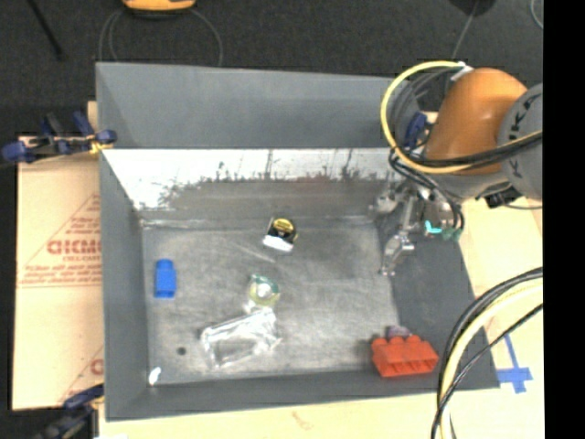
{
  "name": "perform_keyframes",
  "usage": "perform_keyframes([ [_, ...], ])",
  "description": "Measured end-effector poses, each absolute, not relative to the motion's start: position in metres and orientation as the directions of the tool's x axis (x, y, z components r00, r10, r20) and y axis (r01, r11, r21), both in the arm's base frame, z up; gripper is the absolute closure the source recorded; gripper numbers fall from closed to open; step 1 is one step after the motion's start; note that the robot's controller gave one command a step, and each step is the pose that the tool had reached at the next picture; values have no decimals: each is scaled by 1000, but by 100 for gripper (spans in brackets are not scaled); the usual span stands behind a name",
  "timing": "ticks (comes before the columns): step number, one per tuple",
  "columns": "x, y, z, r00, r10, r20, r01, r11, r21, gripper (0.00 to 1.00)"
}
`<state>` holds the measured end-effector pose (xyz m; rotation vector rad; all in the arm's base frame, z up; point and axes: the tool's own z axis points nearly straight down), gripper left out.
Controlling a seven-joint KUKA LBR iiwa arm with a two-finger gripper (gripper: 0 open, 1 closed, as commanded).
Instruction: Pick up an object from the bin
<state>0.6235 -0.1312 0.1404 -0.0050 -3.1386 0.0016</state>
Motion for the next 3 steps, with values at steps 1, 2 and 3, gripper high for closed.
perform_keyframes([
  [1,615,-63,211,-999,-41,-11,-41,999,0,0],
  [2,651,0,159,-990,-143,-5,-143,990,1,0],
  [3,640,29,88,-975,-221,-15,-221,975,-4,0],
])
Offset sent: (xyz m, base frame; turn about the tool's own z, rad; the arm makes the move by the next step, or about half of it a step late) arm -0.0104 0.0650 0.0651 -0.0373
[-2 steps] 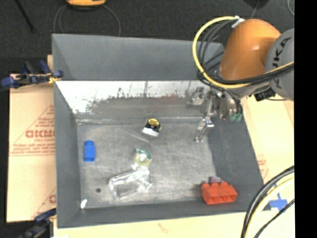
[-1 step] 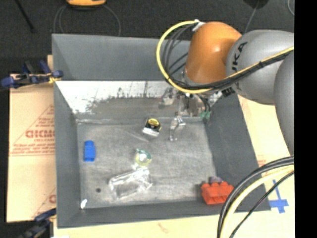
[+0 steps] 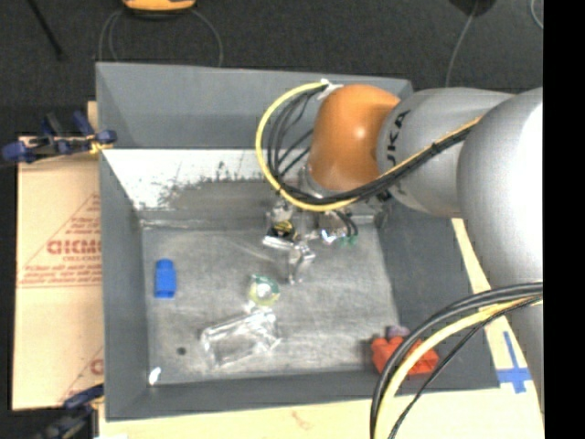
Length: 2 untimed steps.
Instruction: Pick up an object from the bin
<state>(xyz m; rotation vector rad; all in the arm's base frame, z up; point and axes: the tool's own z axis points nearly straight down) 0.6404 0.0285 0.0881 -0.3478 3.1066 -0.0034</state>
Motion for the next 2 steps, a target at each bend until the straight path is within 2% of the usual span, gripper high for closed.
perform_keyframes([
  [1,631,24,90,-923,-385,-13,-385,923,-5,0],
  [2,657,28,80,-866,-499,-15,-499,866,-7,0],
])
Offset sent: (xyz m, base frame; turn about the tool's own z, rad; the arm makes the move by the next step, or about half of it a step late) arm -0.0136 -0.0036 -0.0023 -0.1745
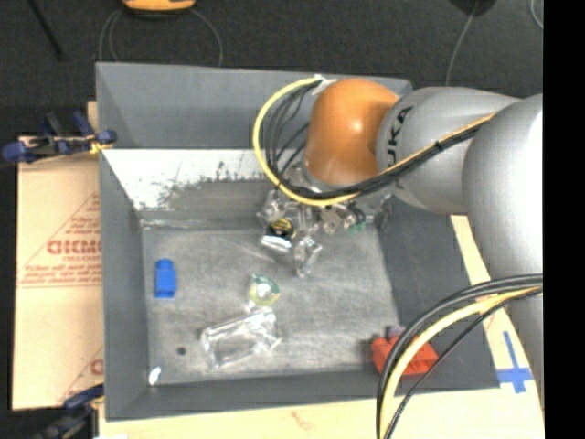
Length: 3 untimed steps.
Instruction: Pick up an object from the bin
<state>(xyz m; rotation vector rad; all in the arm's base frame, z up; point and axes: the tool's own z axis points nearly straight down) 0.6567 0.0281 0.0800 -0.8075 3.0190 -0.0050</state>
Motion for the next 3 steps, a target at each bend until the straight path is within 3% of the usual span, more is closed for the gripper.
perform_keyframes([
  [1,658,29,82,-867,-498,-19,-498,867,-7,100],
  [2,645,36,177,-869,-494,-12,-494,869,-6,100],
  [3,640,38,226,-856,-516,-9,-516,856,-6,100],
])
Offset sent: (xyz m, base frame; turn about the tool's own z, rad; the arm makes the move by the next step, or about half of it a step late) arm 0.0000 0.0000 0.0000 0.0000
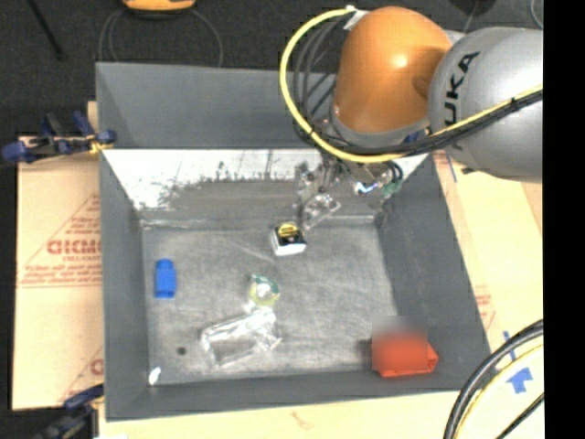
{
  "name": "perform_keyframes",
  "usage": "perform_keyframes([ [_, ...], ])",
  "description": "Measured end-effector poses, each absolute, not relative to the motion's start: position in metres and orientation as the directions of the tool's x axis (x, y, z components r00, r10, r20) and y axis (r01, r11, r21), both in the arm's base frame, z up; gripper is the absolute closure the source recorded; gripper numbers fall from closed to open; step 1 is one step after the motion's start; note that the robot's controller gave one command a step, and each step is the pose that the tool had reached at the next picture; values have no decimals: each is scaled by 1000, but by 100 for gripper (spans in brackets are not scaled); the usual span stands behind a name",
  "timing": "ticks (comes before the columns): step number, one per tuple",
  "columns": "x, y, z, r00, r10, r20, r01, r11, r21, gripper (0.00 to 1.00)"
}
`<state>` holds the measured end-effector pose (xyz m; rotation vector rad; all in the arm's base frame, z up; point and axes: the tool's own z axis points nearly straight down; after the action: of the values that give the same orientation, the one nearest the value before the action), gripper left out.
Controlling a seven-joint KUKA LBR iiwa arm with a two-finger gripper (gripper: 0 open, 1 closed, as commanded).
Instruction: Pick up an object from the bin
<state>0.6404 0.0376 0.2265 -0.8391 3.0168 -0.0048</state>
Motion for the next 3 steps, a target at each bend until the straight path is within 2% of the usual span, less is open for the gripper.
perform_keyframes([
  [2,648,55,139,-943,-333,-1,-333,943,1,100],
  [3,633,101,136,-984,180,0,180,984,2,100],
])
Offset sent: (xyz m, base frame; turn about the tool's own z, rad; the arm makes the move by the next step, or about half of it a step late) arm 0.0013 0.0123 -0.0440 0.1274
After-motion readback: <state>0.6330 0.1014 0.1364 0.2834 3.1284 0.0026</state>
